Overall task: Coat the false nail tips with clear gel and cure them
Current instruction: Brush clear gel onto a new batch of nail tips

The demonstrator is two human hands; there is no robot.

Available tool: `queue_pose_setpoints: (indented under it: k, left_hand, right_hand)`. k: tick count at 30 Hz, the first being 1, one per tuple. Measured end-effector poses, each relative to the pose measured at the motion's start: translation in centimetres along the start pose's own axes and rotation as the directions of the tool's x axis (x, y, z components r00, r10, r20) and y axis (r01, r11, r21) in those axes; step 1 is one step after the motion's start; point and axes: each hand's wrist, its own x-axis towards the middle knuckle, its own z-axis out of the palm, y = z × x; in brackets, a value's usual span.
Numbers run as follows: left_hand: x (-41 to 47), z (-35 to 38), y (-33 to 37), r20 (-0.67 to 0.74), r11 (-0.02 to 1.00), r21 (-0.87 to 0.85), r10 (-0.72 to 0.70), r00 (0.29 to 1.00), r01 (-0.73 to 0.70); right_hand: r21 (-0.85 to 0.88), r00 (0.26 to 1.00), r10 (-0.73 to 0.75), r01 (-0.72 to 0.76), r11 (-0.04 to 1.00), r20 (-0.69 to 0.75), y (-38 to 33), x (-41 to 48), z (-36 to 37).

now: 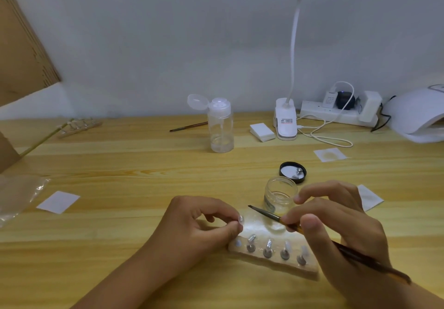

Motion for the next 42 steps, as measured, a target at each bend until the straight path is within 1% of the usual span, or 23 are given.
queue_pose_setpoints:
  k: [2, 4, 11, 18, 23, 29, 35, 38, 42]
  left_hand:
    - [0.04, -0.19, -0.02, 0.06, 0.997, -0.069, -0.039, 0.997, 0.043]
    - [0.12, -0.27, -0.07, 0.077, 0.992, -0.114, -0.054, 0.996, 0.063]
    - [0.17, -0.24, -0.05, 0.003, 0.995, -0.098, -0.024, 1.0, 0.024]
    - [0.29, 0.0, -0.4, -0.022, 0.996, -0.087, -0.009, 1.0, 0.007]
    - [0.3, 0.04, -0.3, -0.029, 0.996, -0.085, 0.005, 1.0, -0.007]
    - [0.3, 0.03, -0.37, -0.032, 0.997, -0.078, -0.013, 0.999, 0.011]
    - [0.27, 0.04, -0.4, -0.032, 0.998, -0.068, -0.01, 0.999, 0.008]
    - [0.25, 0.06, -0.42, -0.034, 0.998, -0.064, -0.017, 0.999, 0.015]
    - [0.26, 0.06, -0.43, -0.051, 0.997, -0.073, -0.03, 0.998, 0.026]
  right_hand:
    - [-0.001, 1.0, 0.003, -0.003, 1.0, 0.003, 0.0, 0.04, 0.04]
    - [-0.009, 1.0, 0.002, -0.002, 1.0, 0.0, 0.01, 0.1, 0.05]
    - [-0.018, 1.0, -0.011, 0.011, 1.0, 0.013, -0.18, -0.05, 0.02]
    - [-0.036, 0.99, -0.091, 0.096, 0.995, 0.11, -0.6, -0.16, -0.03]
    - [-0.041, 0.992, -0.085, 0.09, 0.995, 0.093, -0.56, -0.21, 0.0]
    - [-0.043, 0.992, -0.088, 0.092, 0.995, 0.092, -0.63, -0.23, 0.08]
    - [-0.042, 0.997, -0.059, 0.061, 0.997, 0.053, -0.75, -0.23, 0.01]
    - [-0.051, 0.996, -0.059, 0.063, 0.997, 0.071, -0.77, -0.12, 0.2]
    - [0.008, 0.997, -0.04, 0.039, 0.999, 0.061, -0.82, -0.19, -0.05]
